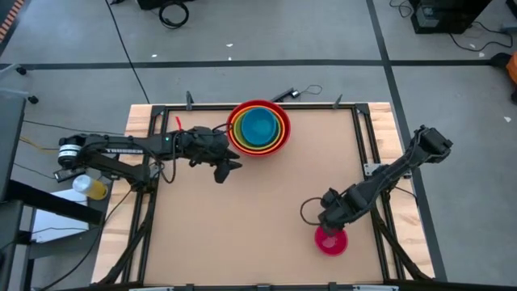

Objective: Nest bowls inside each other
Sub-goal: Stack the pink bowl on top of the blue bowl

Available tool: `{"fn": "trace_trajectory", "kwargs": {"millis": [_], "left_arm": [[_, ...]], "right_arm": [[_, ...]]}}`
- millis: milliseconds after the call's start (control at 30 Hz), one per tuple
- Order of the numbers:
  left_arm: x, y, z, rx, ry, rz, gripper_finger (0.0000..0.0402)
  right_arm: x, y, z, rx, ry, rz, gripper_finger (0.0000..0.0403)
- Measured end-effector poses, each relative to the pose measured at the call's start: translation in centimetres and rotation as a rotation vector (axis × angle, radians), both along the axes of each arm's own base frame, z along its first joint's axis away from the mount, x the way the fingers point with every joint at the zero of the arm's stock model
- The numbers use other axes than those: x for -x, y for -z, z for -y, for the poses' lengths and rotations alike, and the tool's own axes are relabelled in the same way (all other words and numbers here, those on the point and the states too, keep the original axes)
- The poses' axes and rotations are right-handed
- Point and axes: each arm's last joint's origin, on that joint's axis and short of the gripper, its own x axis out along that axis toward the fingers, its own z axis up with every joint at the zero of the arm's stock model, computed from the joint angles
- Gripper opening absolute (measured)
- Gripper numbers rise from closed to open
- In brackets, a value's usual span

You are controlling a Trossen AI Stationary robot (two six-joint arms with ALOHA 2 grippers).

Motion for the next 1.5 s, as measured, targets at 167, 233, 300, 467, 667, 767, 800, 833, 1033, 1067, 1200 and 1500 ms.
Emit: {"fn": "trace_trajectory", "kwargs": {"millis": [167, 233, 300, 467, 667, 767, 800, 833, 1033, 1067, 1200, 1500], "left_arm": [[0.0, 0.0, -0.1, 0.0, -0.005, 0.0, 0.0192], [0.0, 0.0, -0.2, 0.0, -0.008, 0.0, 0.0192], [0.0, 0.0, -0.2, 0.003, -0.012, 0.001, 0.0192], [0.0, 0.0, -0.2, -0.004, -0.008, 0.0, 0.0192], [0.8, -0.8, -0.2, 0.002, -0.018, 0.022, 0.0192], [2.0, -2.5, -0.3, -0.009, -0.048, 0.068, 0.0192], [2.6, -3.2, -0.3, -0.021, -0.062, 0.085, 0.0192], [3.4, -3.6, -0.3, -0.035, -0.077, 0.082, 0.0192], [8.1, -5.4, 0.0, -0.092, -0.142, 0.07, 0.0192], [8.9, -5.5, 0.1, -0.095, -0.149, 0.06, 0.0192], [11.8, -5.8, 0.5, -0.097, -0.194, 0.049, 0.0192], [16.9, -7.5, 1.3, -0.104, -0.253, 0.225, 0.0192]], "right_arm": [[-0.6, 0.0, -0.9, -0.074, -0.06, 0.071, 0.0168], [-0.6, 0.0, -0.9, -0.071, -0.061, 0.073, 0.0168], [-0.4, 0.4, -0.8, -0.059, -0.056, 0.069, 0.0166], [-0.1, 1.4, -0.5, -0.028, 0.004, 0.057, 0.0148], [-0.7, 1.5, -0.8, -0.076, 0.008, 0.121, 0.0072], [-1.3, 1.4, -0.7, -0.11, 0.024, 0.166, 0.0017], [-1.7, 1.4, -0.6, -0.121, 0.03, 0.187, 0.0011], [-2.0, 1.3, -0.5, -0.127, 0.04, 0.208, 0.0012], [-5.1, -0.1, 2.1, -0.105, 0.152, 0.369, 0.0006], [-5.7, -0.4, 2.7, -0.086, 0.176, 0.404, 0.0006], [-8.2, -2.0, 5.5, 0.027, 0.225, 0.583, 0.0004], [-16.4, -6.3, 10.0, 0.207, 0.125, 0.835, 0.0002]]}}
